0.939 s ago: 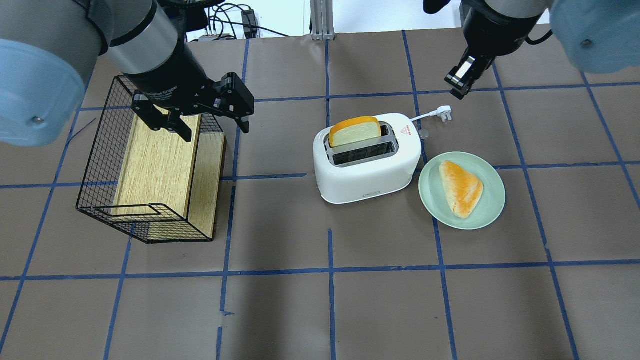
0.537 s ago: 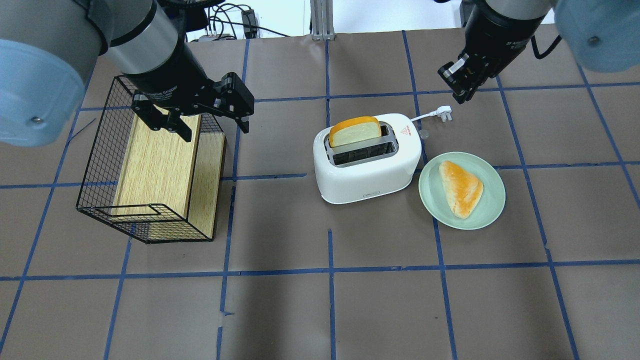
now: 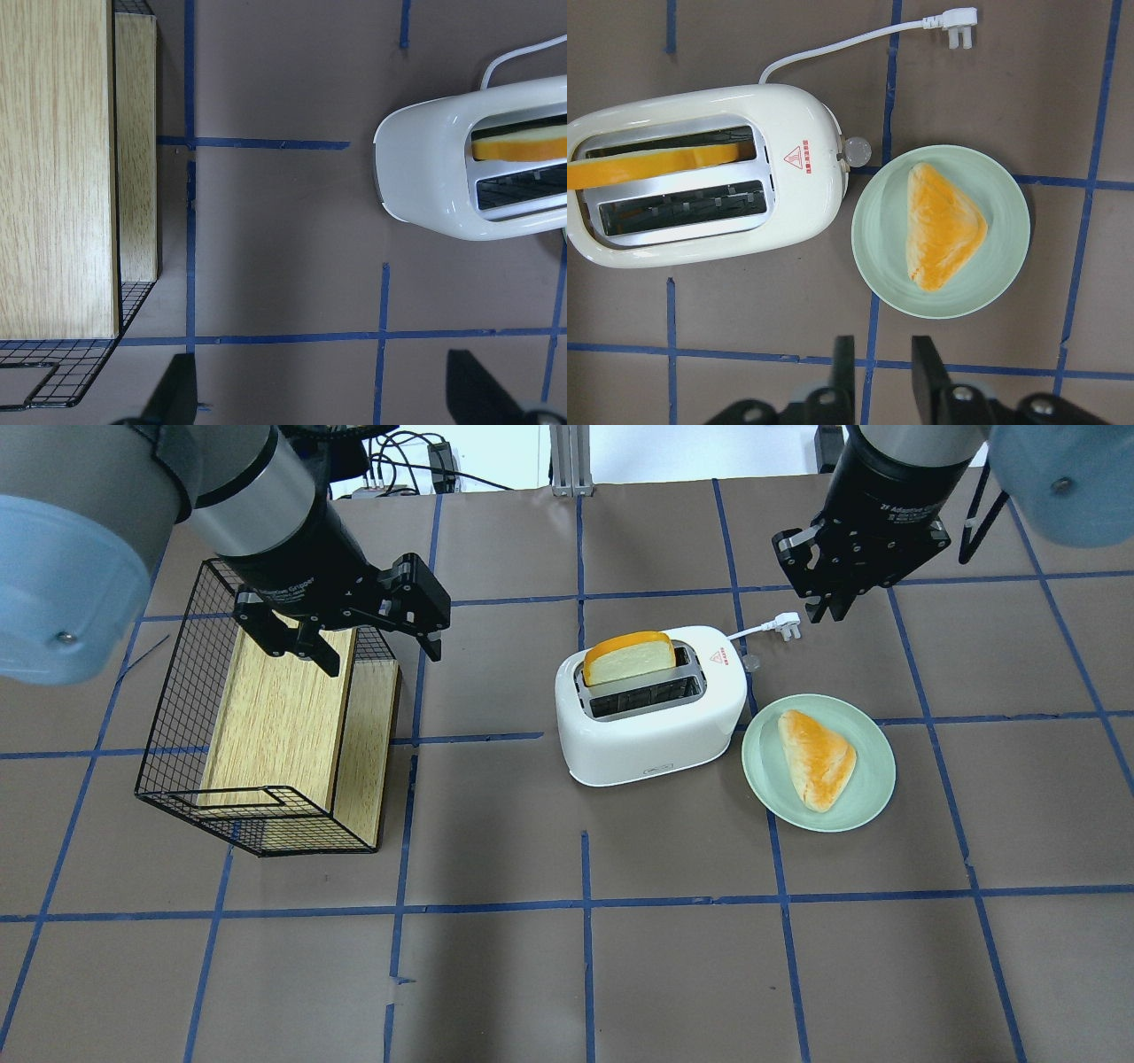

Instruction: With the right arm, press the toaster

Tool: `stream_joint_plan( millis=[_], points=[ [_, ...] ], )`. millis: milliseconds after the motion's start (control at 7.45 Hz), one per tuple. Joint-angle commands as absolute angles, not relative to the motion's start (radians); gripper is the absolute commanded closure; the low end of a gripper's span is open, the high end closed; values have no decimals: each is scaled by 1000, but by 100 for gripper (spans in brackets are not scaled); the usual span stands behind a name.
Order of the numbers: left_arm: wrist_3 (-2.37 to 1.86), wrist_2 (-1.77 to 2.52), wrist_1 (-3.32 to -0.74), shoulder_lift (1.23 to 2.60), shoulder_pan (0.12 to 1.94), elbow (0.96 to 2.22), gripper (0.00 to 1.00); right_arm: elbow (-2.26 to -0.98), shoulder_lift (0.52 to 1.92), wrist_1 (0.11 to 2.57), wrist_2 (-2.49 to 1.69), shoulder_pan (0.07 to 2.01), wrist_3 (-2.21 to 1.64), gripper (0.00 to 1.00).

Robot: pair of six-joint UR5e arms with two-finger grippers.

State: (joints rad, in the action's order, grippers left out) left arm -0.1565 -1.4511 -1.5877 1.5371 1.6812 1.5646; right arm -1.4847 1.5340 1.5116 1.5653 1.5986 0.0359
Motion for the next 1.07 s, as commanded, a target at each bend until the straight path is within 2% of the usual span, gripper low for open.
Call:
stream_joint_plan(
  millis=[0,939],
  points=[
    [-156,-1451,-1588,1537,1681,1565,0,-1486,1534,1513,1569,1600,15,0],
    [-156,-1451,-1588,1537,1681,1565,0,-1497,1534,1512,1571,1594,20,0]
  ],
)
